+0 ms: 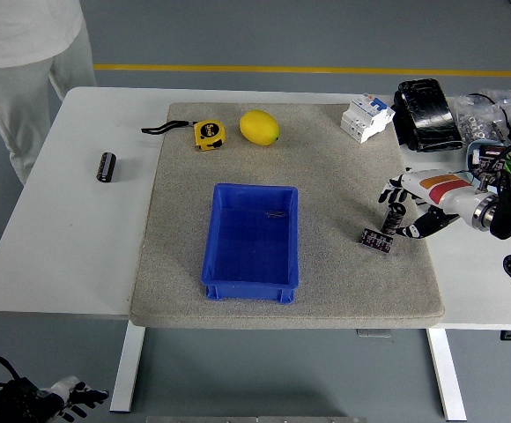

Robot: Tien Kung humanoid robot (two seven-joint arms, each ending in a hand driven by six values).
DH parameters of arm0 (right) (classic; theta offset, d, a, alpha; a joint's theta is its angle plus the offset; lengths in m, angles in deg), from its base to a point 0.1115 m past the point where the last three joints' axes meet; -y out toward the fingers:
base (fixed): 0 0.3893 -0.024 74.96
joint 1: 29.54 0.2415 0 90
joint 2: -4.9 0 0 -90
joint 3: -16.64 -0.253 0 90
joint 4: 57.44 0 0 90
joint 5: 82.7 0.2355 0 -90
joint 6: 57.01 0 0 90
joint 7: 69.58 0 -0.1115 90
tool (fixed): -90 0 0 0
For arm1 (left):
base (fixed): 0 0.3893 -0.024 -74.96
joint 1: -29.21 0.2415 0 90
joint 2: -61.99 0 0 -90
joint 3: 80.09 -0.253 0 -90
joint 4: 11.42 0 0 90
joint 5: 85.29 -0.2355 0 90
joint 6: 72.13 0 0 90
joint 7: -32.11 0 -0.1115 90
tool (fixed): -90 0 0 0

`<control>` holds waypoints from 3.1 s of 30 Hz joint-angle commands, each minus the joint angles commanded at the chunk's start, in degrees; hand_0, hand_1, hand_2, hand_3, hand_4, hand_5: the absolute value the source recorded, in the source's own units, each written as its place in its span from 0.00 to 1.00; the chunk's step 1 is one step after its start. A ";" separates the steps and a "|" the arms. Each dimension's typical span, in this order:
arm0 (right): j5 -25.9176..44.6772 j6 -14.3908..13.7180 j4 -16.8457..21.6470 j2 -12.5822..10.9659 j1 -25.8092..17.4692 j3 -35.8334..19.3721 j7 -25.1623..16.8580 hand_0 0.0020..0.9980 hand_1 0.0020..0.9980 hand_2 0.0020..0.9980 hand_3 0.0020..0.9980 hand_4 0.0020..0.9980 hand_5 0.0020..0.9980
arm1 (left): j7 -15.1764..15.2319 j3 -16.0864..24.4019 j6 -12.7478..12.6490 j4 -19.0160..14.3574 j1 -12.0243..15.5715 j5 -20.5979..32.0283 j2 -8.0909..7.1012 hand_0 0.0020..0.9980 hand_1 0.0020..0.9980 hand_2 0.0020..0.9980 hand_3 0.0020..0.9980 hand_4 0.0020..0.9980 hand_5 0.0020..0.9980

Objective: Pick up the battery,place it into the box

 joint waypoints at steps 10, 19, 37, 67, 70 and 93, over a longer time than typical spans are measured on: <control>0.29 -0.78 -1.04 0.69 0.15 0.03 -0.29 0.52 0.51 0.53 0.53 0.73 0.00 | 0.03 -0.18 -0.07 -0.04 -0.11 0.28 -0.02 0.73 0.70 0.75 0.57 0.60 0.54; 0.30 -0.33 -1.52 0.73 -0.07 0.22 0.02 0.49 0.49 0.51 0.51 0.71 0.00 | 0.05 -0.24 -0.13 0.00 -0.04 0.44 0.03 0.73 0.70 0.75 0.57 0.60 0.54; -0.08 0.01 -0.82 0.53 0.12 -0.15 0.07 0.44 0.43 0.45 0.47 0.69 0.00 | -0.10 0.15 0.11 -0.02 0.19 -0.19 -0.21 0.73 0.70 0.75 0.57 0.60 0.54; 0.66 1.61 7.55 -1.15 7.15 2.22 0.53 0.43 0.42 0.45 0.46 0.69 0.00 | -0.33 1.56 0.14 0.26 0.68 -1.71 -0.92 0.73 0.70 0.75 0.57 0.60 0.54; 0.83 1.81 10.07 -0.92 8.57 2.78 0.70 0.43 0.42 0.45 0.46 0.69 0.00 | -0.48 1.82 0.27 0.22 0.73 -2.08 -1.05 0.73 0.70 0.75 0.57 0.60 0.54; 1.28 3.72 17.59 8.84 19.45 17.96 1.89 0.46 0.46 0.52 0.51 0.70 0.00 | -1.83 4.37 0.93 -0.30 0.58 -5.20 -1.78 0.73 0.70 0.75 0.57 0.60 0.54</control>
